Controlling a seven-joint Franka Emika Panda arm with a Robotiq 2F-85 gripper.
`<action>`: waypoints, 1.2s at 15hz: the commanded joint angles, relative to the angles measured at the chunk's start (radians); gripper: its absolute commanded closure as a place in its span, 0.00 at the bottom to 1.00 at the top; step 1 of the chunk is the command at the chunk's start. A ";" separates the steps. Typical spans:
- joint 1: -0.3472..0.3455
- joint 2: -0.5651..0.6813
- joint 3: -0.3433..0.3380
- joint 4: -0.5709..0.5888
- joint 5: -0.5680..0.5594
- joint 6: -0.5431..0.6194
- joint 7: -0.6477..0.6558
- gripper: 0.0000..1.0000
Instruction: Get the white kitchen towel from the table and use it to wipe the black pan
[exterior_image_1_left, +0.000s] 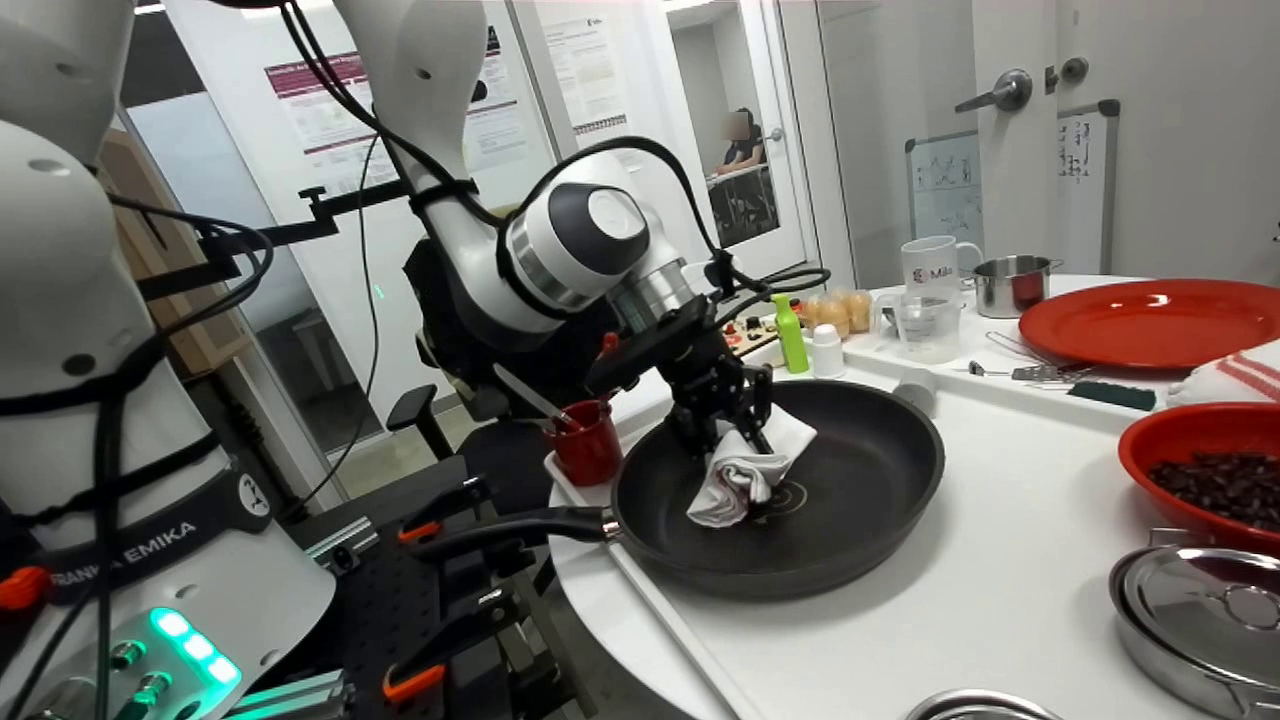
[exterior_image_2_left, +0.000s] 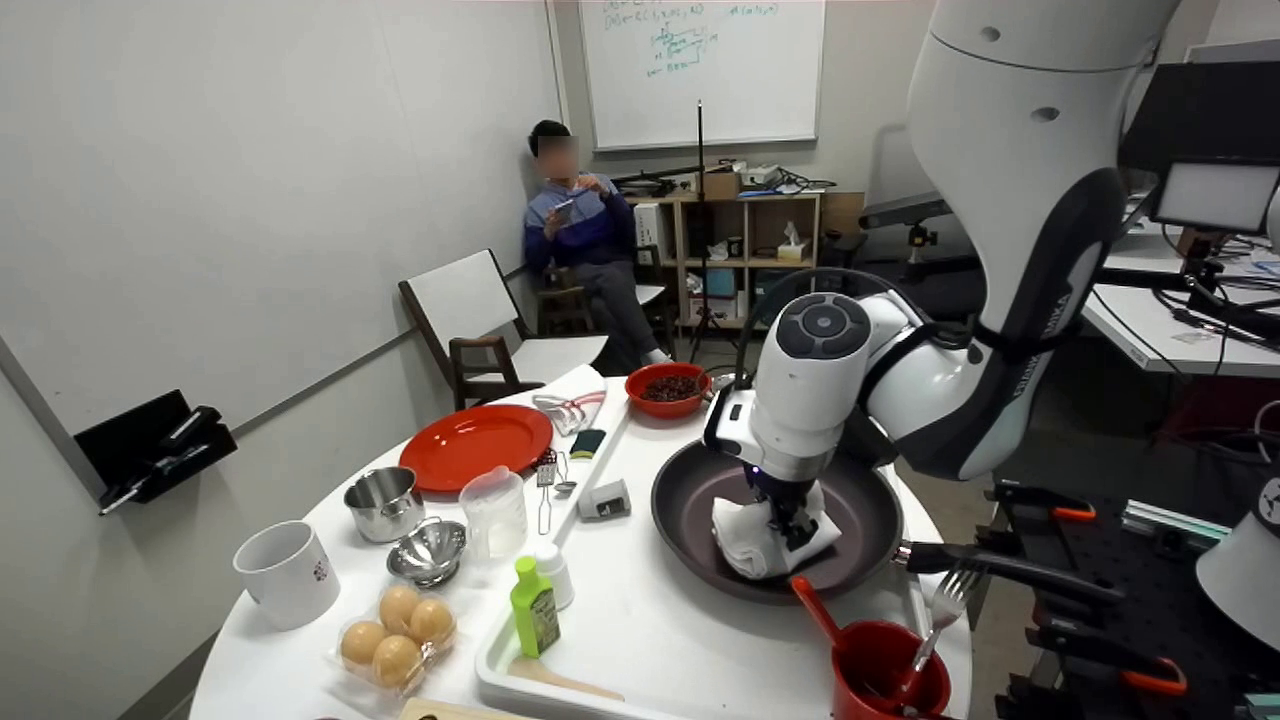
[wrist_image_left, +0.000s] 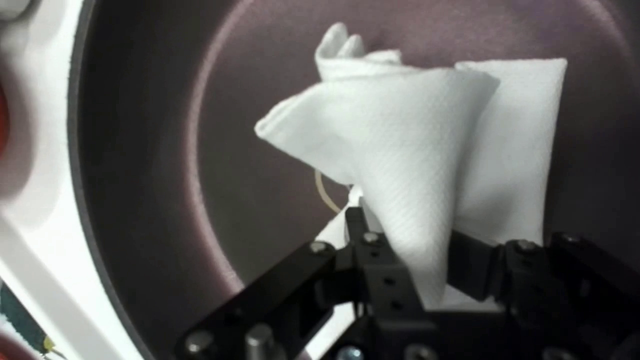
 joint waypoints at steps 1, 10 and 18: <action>-0.087 0.049 0.034 0.077 0.037 -0.017 0.004 0.90; -0.266 0.114 0.067 0.214 0.161 -0.067 -0.023 0.90; -0.285 0.111 0.084 0.194 0.151 -0.071 -0.024 0.90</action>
